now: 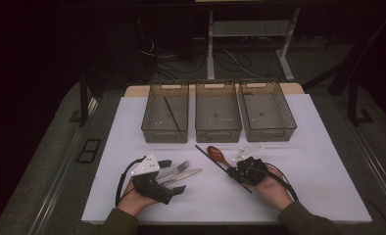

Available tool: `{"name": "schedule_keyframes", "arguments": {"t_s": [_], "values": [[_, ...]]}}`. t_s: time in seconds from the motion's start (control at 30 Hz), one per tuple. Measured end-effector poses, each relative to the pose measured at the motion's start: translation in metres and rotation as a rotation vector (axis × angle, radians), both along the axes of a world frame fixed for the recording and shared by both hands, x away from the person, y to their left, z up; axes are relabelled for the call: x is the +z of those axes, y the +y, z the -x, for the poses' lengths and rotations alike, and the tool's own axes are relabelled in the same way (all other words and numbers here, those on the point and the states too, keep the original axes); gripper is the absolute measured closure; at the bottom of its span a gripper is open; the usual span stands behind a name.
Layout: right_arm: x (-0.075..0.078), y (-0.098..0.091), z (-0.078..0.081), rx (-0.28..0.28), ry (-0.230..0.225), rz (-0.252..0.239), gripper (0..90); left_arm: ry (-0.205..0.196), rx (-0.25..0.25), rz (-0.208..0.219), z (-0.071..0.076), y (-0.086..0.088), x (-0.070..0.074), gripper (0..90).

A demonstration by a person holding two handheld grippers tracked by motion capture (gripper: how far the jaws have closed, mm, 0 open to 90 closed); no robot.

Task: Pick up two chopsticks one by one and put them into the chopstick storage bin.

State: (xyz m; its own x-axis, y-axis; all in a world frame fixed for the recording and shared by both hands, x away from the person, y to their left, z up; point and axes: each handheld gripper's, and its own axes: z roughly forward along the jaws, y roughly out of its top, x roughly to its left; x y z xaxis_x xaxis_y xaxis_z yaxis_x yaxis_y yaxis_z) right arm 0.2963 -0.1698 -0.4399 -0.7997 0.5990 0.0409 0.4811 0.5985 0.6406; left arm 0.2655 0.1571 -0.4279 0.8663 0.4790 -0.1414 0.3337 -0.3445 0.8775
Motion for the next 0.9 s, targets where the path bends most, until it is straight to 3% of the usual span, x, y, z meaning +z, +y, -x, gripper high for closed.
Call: {"name": "schedule_keyframes", "arguments": {"t_s": [0.3, 0.67, 0.9], "values": [[-0.0031, 0.0030, 0.0011, 0.010, 0.000, 0.011, 83.5, 0.001, -0.001, 0.001, -0.0001, 0.0002, 0.0001, 0.0], [-0.0046, 0.0014, 0.0000, 0.025, 0.014, -0.013, 83.7, 0.000, -0.002, 0.000, 0.0000, -0.0002, 0.0000, 0.0], [-0.0063, 0.0007, 0.0017, 0.004, 0.015, -0.029, 84.6, 0.002, -0.005, -0.004, 0.0002, -0.0009, -0.0004, 0.0]]}}
